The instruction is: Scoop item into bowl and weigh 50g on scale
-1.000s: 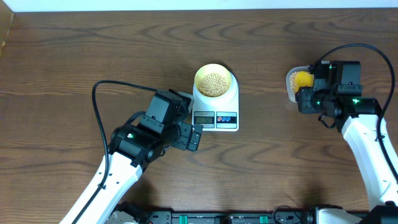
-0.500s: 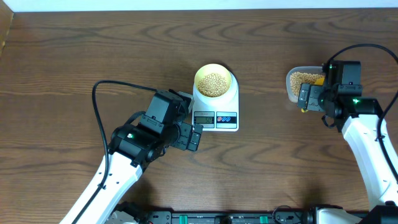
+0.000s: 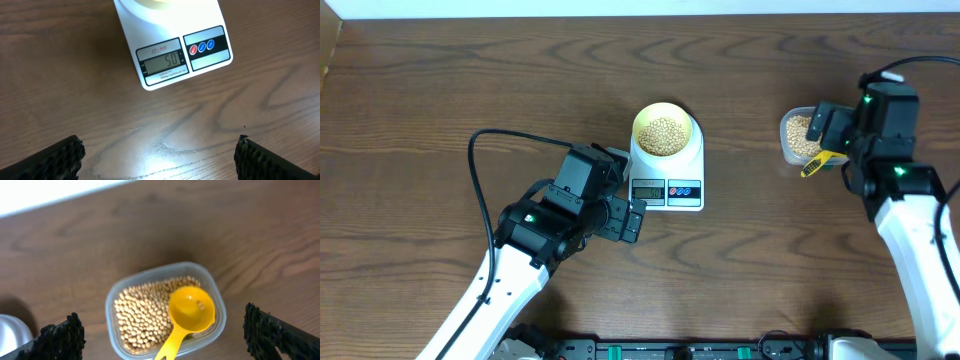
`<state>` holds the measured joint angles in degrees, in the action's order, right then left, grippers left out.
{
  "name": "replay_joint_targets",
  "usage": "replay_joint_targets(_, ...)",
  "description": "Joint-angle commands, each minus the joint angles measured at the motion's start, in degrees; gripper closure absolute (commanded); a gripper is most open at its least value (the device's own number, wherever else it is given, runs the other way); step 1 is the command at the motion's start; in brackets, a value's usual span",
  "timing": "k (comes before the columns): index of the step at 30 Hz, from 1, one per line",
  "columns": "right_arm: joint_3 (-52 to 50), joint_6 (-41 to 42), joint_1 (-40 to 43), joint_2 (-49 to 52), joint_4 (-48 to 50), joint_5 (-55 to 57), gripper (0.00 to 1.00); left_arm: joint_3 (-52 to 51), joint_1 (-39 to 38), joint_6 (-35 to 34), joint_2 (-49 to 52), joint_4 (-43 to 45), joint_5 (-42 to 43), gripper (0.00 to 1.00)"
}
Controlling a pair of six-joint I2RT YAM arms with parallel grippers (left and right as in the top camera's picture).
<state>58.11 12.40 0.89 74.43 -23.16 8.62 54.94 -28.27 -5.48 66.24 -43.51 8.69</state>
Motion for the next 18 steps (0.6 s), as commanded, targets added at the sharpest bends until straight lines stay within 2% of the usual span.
replay_joint_targets(1, 0.24, 0.87, 0.28, -5.09, 0.11, 0.66, 0.01, 0.07, 0.28, 0.94, 0.0, -0.2, -0.13, 0.02)
replay_joint_targets(6, 0.24, 0.83, 0.31, -12.57, -3.82, 0.04, 0.01, 0.07, 0.28, 0.94, 0.0, -0.2, -0.13, 0.02)
replay_joint_targets(9, 0.24, 0.87, 0.28, -16.22, -10.01, -0.11, 0.01, 0.07, 0.28, 0.94, 0.0, -0.2, -0.15, 0.02)
replay_joint_targets(10, 0.24, 0.85, 0.17, -18.86, -15.04, -1.75, 0.01, 0.07, 0.28, 0.96, 0.0, -0.2, -0.13, 0.02)
replay_joint_targets(18, 0.24, 0.9, 0.2, -25.7, -28.83, -8.55, 0.01, 0.07, 0.28, 0.94, 0.0, -0.2, -0.13, 0.02)
